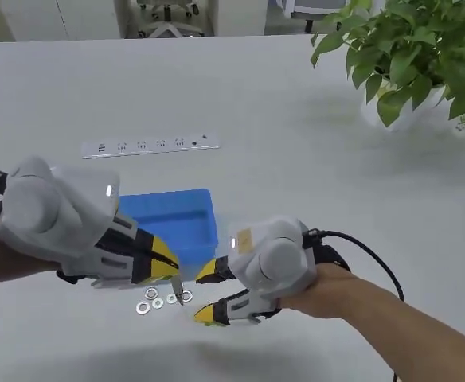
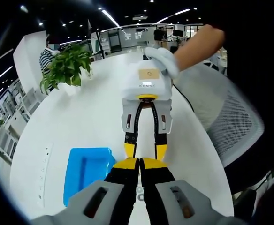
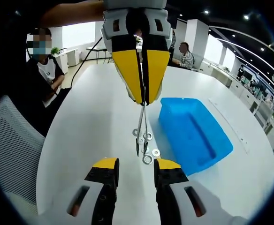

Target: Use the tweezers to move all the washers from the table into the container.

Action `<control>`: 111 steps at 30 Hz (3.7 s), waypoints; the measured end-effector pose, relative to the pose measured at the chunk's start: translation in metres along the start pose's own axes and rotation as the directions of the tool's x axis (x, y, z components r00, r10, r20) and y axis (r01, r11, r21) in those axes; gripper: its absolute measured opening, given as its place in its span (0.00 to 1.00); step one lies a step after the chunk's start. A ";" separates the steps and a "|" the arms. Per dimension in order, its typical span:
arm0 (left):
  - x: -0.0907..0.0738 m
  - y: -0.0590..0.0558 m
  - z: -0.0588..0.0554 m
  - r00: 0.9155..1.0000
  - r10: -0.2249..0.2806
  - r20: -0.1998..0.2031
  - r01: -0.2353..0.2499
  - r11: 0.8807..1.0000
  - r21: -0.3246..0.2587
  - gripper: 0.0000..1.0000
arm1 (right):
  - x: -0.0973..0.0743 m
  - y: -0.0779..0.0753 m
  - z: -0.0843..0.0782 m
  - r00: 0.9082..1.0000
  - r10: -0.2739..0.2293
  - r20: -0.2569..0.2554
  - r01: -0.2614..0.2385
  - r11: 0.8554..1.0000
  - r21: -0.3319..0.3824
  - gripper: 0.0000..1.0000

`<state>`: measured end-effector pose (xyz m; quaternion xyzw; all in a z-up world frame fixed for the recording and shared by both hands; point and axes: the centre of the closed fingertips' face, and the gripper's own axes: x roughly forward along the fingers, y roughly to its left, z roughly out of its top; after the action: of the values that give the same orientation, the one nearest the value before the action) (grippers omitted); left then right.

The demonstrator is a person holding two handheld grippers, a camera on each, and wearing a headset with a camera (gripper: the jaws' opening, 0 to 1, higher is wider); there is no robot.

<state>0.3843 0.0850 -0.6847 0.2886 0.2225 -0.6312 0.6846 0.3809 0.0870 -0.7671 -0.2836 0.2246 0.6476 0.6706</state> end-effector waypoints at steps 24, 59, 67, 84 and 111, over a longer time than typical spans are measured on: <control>0.007 0.008 -0.004 1.000 -0.021 0.018 0.022 1.000 -0.020 0.05 | 0.003 -0.002 -0.008 1.000 -0.004 0.004 0.004 1.000 0.027 0.30; 0.010 0.007 -0.005 0.999 -0.038 0.003 0.038 0.999 -0.004 0.05 | 0.011 -0.003 -0.004 1.000 0.001 0.019 -0.001 0.999 0.034 0.28; 0.010 0.008 -0.005 0.999 -0.040 0.003 0.040 0.999 -0.007 0.05 | 0.018 -0.008 0.001 0.999 -0.010 0.037 0.009 0.999 0.049 0.26; 0.013 0.012 -0.004 0.999 -0.035 0.014 0.036 0.999 -0.036 0.05 | 0.028 -0.017 0.006 0.999 -0.029 0.046 0.026 0.998 0.059 0.14; 0.018 0.009 -0.003 0.999 -0.039 0.018 0.040 0.999 -0.035 0.06 | 0.027 -0.014 0.005 0.998 -0.020 0.051 0.011 0.988 0.154 0.08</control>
<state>0.3953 0.0744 -0.6981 0.2667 0.2333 -0.6432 0.6788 0.3967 0.1103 -0.7807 -0.2156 0.2539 0.6304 0.7012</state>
